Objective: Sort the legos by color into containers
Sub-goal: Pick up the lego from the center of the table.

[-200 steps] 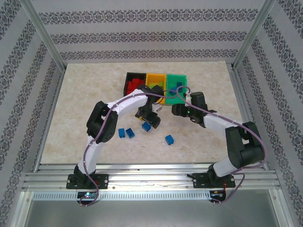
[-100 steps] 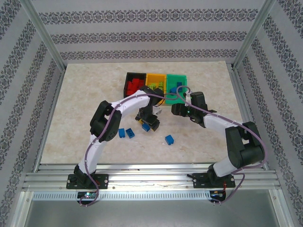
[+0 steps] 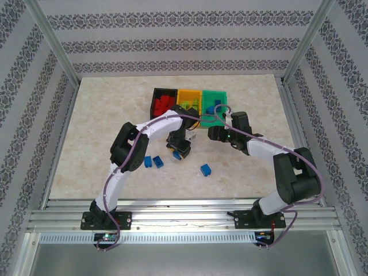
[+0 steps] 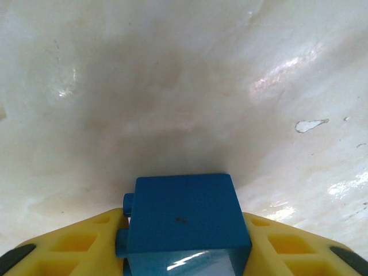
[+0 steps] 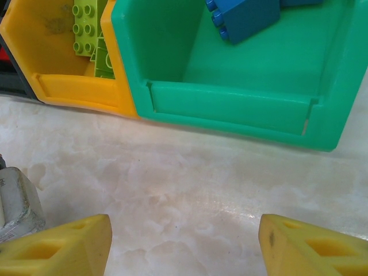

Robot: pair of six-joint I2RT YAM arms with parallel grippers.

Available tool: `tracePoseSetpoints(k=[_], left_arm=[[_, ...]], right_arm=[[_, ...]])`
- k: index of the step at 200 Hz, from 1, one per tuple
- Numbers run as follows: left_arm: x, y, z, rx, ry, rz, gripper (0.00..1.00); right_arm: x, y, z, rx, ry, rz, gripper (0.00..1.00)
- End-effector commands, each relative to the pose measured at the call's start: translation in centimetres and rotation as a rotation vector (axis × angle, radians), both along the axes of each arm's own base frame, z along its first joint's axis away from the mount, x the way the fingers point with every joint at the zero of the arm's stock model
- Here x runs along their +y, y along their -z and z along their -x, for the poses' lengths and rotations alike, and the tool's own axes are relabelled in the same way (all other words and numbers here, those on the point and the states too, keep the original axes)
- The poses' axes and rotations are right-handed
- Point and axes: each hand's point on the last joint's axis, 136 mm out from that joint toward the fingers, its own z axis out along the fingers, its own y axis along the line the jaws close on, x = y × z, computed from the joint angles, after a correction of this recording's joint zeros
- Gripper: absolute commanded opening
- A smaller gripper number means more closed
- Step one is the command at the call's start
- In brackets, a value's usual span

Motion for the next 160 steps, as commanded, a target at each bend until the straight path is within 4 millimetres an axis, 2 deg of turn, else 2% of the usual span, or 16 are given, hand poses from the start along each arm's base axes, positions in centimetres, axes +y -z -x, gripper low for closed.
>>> tracePoseSetpoints(k=[1,29,65,112,123,160], left_arm=[[-0.3,-0.9,0.6,0.003,0.027,0.005,0.44],[-0.7,-1.2,0.5,-0.004,0.025,0.025,0.44],[-0.7,-1.8,0.0,-0.044,0.022,0.038,0.43],[-0.9,-3.4,-0.8,-0.080,-0.001,0.050,0.42],[-1.7,-4.2,-1.6,-0.104,-0.025,0.075,0.41],[-6.0,-6.4,-4.4,-0.157,-0.138,0.250,0.42]], right_arm=[[1.1,-0.9,-0.8,-0.023,-0.017,-0.032,0.69],[1.1,-1.0,-0.8,-0.029,-0.019,-0.034,0.69],[-0.6,-1.4,-0.7,-0.057,0.027,0.021,0.69],[-0.8,-1.6,-0.8,-0.064,0.031,0.011,0.69],[-1.2,-1.6,-1.0,-0.070,0.047,0.030,0.69],[-2.8,-1.9,-1.5,-0.089,0.094,0.039,0.69]])
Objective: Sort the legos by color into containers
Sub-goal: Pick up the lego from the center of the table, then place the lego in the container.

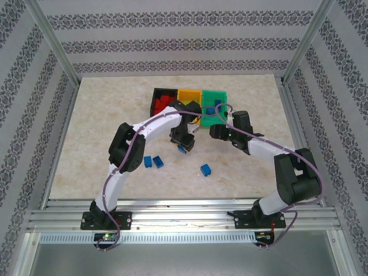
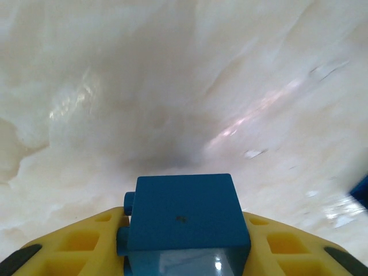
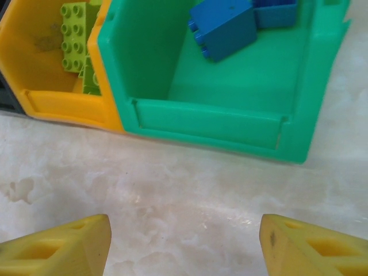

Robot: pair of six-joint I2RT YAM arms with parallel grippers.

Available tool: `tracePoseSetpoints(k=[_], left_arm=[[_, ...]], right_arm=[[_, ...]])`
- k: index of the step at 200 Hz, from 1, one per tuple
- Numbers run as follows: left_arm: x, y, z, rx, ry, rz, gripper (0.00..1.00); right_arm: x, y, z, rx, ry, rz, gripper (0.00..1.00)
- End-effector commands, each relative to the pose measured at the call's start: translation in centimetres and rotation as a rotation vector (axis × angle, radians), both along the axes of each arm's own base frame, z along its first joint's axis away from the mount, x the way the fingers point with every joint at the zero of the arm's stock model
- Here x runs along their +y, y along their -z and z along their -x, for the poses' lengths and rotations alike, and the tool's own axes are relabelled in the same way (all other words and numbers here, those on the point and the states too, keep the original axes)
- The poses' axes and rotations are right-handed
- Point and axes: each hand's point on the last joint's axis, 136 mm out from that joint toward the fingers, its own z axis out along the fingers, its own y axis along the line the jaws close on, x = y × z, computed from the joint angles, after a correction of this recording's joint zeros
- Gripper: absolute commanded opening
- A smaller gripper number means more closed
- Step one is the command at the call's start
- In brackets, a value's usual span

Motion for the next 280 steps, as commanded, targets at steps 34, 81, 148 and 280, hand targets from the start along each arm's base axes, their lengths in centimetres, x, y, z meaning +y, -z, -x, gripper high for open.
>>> tracePoseSetpoints(k=[34,81,148,280], left_arm=[[-5.1,-5.6,-5.1,-0.135,-0.129,0.170,0.43],[-7.9,-8.6,-9.2,-0.266,-0.176,0.287,0.46],[-10.4,-12.5,-16.7,-0.479,-0.298,0.535,0.54],[-10.6,-9.8,-9.0,-0.393,-0.113,0.398,0.70]], right_arm=[[-3.0,-1.7,-0.2,-0.073,0.098,0.036,0.69],[-3.7,-2.1,0.3,-0.076,0.135,-0.048,0.69],[-3.4,-2.3,0.3,-0.090,0.142,-0.104,0.70],[-3.7,-2.3,0.4,-0.080,0.157,-0.182,0.70]])
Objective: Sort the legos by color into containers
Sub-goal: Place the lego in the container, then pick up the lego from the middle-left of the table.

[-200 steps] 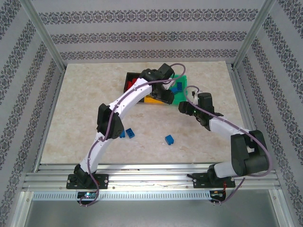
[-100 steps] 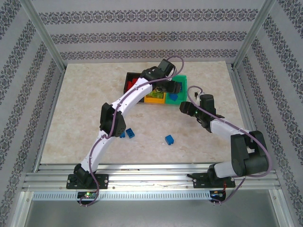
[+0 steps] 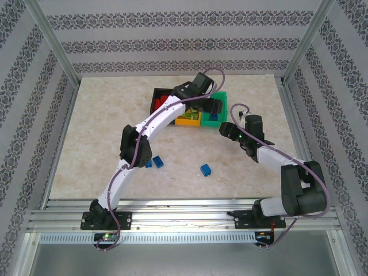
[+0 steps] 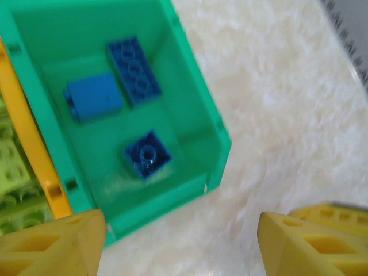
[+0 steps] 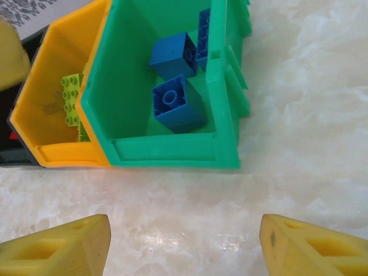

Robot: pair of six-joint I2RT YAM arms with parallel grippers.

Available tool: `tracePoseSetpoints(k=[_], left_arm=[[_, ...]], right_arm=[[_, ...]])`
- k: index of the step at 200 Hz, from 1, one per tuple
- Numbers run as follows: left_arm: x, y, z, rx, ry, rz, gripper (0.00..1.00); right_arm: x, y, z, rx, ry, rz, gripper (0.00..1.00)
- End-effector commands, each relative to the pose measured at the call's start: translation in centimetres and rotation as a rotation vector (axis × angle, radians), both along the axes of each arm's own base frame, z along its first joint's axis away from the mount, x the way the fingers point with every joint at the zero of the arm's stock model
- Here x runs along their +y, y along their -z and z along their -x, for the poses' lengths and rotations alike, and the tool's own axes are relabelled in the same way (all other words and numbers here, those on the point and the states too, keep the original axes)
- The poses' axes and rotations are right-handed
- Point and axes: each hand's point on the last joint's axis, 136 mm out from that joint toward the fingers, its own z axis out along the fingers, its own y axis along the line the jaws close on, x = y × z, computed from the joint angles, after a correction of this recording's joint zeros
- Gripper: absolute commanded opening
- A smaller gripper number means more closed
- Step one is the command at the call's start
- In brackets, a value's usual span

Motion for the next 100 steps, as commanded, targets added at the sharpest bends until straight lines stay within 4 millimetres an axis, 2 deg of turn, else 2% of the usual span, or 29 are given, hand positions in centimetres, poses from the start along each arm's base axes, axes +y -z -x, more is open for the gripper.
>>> tracePoseSetpoints(k=[1,17,26,36,40,50,55,72,100], left_arm=[[0.1,0.1,4.9,0.017,0.101,-0.085,0.70],[0.8,1.3,7.2,0.019,0.124,-0.111,0.71],[1.7,2.6,8.4,0.025,0.125,-0.127,0.70],[2.3,2.7,9.4,0.008,0.124,-0.092,0.70],[2.8,3.6,10.1,0.021,0.127,-0.092,0.70],[3.2,4.3,11.5,0.030,0.139,-0.058,0.69],[3.1,3.9,11.9,0.021,0.147,-0.030,0.69],[3.4,4.7,14.4,0.026,0.185,-0.003,0.69],[3.4,6.8,17.9,0.036,0.252,-0.024,0.69]], right_arm=[[0.0,-0.2,0.0,-0.010,-0.001,-0.041,0.70],[-0.1,-0.1,0.0,-0.010,0.006,-0.039,0.70],[-0.3,0.0,-0.1,-0.008,0.012,-0.038,0.70],[-0.4,0.0,-0.1,-0.005,0.016,-0.048,0.70],[-0.4,0.0,-0.1,-0.004,0.016,-0.053,0.70],[-0.4,0.0,-0.1,-0.006,0.016,-0.067,0.70],[-0.4,0.0,-0.1,-0.007,0.017,-0.069,0.70],[-0.5,0.2,-0.2,-0.002,0.020,-0.069,0.70],[-0.4,0.4,-0.2,0.005,0.018,-0.102,0.70]])
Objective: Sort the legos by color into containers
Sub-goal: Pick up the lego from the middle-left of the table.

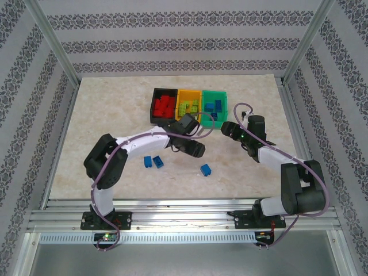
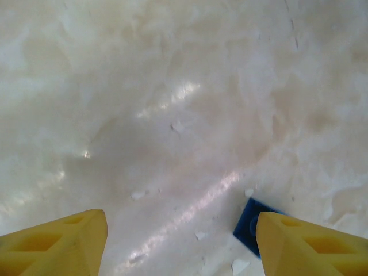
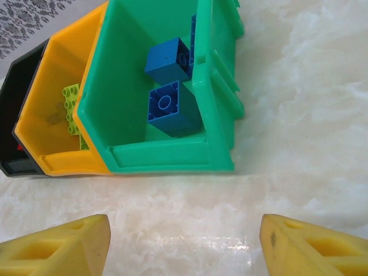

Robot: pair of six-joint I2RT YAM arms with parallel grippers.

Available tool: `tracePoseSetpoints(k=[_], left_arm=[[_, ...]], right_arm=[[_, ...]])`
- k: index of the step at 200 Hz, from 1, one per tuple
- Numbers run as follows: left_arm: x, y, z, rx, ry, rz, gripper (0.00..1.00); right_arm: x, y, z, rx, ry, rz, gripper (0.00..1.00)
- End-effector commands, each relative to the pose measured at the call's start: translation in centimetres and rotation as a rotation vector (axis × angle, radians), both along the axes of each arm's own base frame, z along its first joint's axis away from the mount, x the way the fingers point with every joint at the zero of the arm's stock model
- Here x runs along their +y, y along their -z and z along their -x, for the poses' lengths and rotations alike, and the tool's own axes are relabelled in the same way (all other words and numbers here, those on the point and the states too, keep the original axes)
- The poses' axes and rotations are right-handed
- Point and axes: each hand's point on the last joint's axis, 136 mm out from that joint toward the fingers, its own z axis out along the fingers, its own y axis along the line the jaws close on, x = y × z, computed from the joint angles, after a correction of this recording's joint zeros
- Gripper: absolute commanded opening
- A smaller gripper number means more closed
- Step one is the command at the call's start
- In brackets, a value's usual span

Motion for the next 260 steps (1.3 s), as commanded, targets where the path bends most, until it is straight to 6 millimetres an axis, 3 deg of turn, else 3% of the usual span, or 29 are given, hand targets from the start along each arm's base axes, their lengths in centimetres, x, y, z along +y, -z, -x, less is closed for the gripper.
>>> tracePoseSetpoints(k=[1,42,80,129,153,199,232,260], left_arm=[[-2.7,-1.6,1.3,-0.086,0.086,0.105,0.69],[-4.3,1.3,5.8,-0.050,0.219,0.041,0.69],[-5.3,2.9,7.4,-0.060,0.313,-0.073,0.69],[-5.0,5.1,7.0,-0.077,0.355,-0.233,0.69],[-5.0,5.5,7.0,-0.067,0.360,-0.253,0.52],[-5.1,4.9,6.8,-0.090,0.355,-0.245,0.39],[-5.9,3.8,6.2,-0.132,0.322,-0.195,0.37],[-6.6,2.2,4.5,-0.183,0.259,-0.161,0.37]], right_arm=[[0.2,0.1,0.0,-0.007,-0.008,-0.047,0.70],[-0.2,0.2,-0.1,-0.003,0.006,-0.062,0.70],[-0.5,0.3,-0.1,-0.002,0.015,-0.069,0.70],[-0.7,0.4,-0.2,0.000,0.017,-0.092,0.70],[-0.5,0.3,-0.1,-0.005,0.013,-0.105,0.70],[-0.5,0.3,-0.2,-0.003,0.010,-0.129,0.70],[-0.6,0.6,-0.3,0.007,0.018,-0.141,0.70],[-0.8,0.6,-0.2,-0.002,0.028,-0.145,0.70]])
